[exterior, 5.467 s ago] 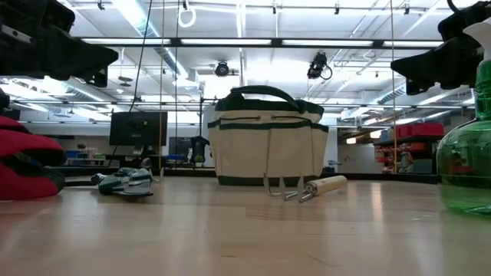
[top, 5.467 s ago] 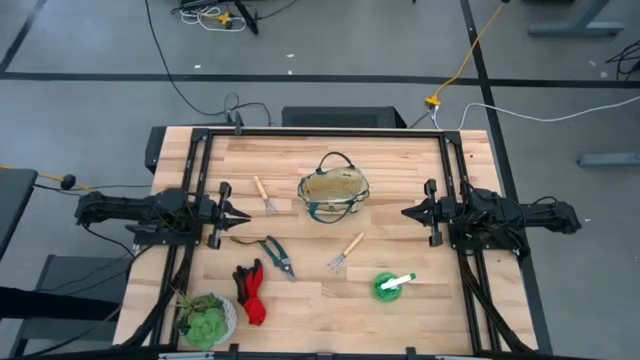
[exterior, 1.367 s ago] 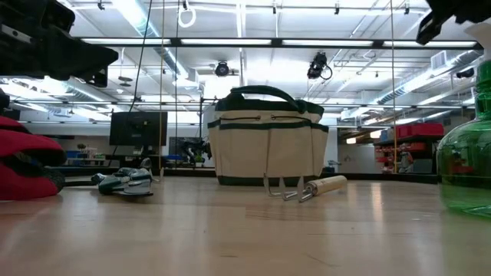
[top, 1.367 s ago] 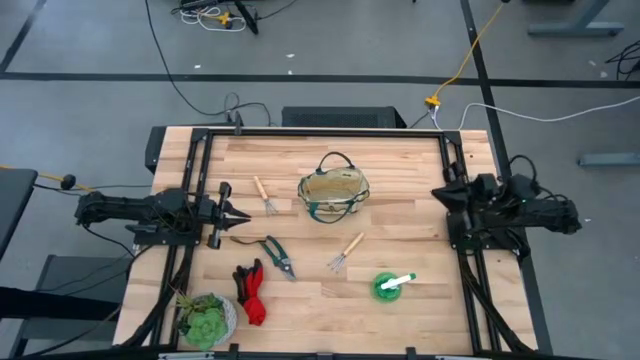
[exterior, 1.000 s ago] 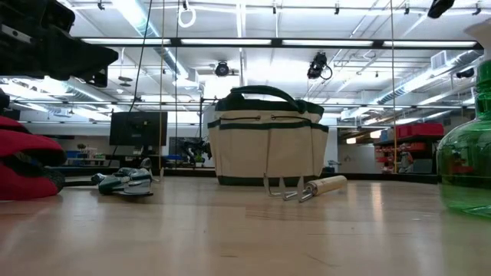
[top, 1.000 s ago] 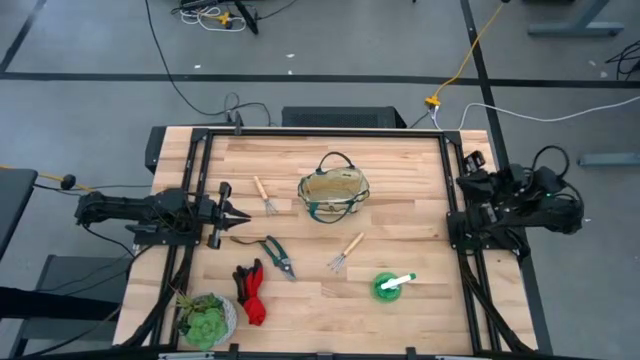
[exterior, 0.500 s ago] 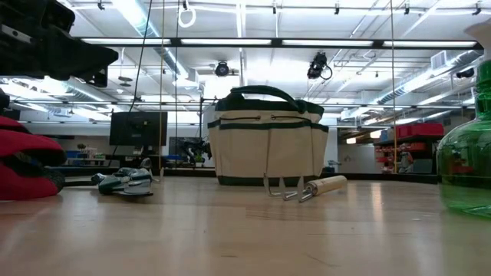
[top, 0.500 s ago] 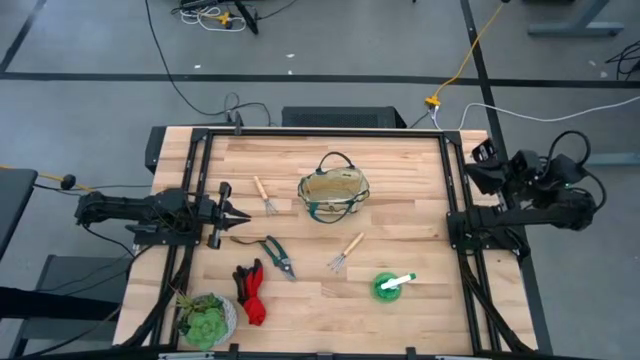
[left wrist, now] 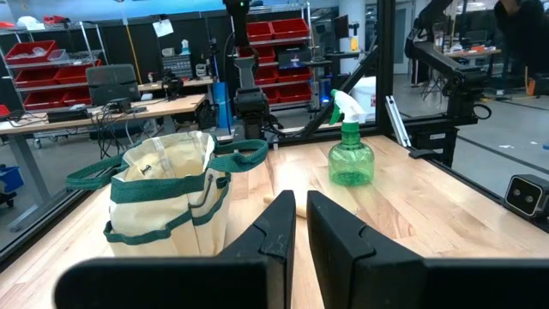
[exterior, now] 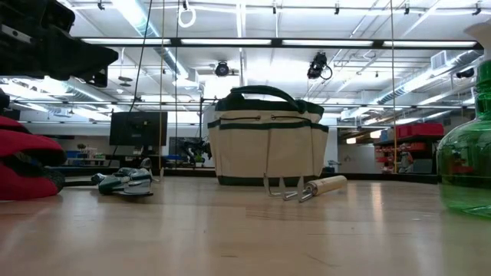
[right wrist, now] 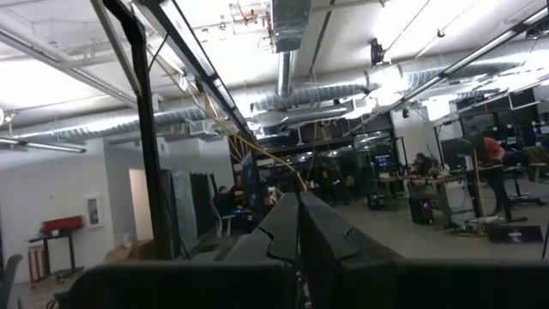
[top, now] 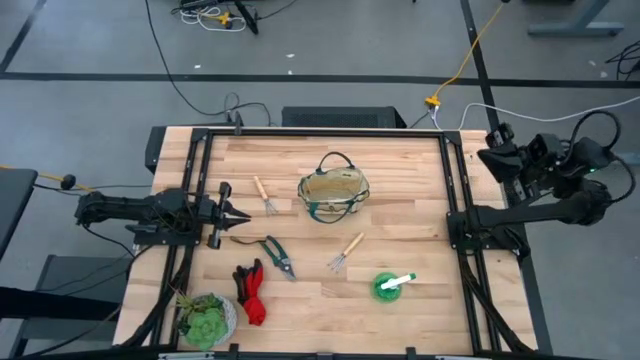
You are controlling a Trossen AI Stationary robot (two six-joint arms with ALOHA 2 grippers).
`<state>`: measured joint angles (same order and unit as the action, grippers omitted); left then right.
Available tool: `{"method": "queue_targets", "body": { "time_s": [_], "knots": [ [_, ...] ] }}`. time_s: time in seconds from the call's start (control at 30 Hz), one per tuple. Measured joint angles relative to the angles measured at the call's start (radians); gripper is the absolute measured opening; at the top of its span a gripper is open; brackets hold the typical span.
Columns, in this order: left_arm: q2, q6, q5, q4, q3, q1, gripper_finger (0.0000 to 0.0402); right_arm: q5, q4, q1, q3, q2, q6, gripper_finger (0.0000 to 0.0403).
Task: Pick & Place Garden tools in Gardening bag
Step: Put the green spray bottle into the gardening bag
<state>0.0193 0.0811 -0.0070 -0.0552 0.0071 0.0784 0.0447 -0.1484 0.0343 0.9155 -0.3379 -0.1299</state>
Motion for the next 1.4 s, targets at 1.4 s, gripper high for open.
{"method": "queue_targets", "body": {
  "time_s": [1.4],
  "knots": [
    [0.000, 0.000, 0.000, 0.000, 0.000, 0.000, 0.0042, 0.000, -0.319, 0.000, 0.154, -0.076, 0.132, 0.0016]
  ]
}}
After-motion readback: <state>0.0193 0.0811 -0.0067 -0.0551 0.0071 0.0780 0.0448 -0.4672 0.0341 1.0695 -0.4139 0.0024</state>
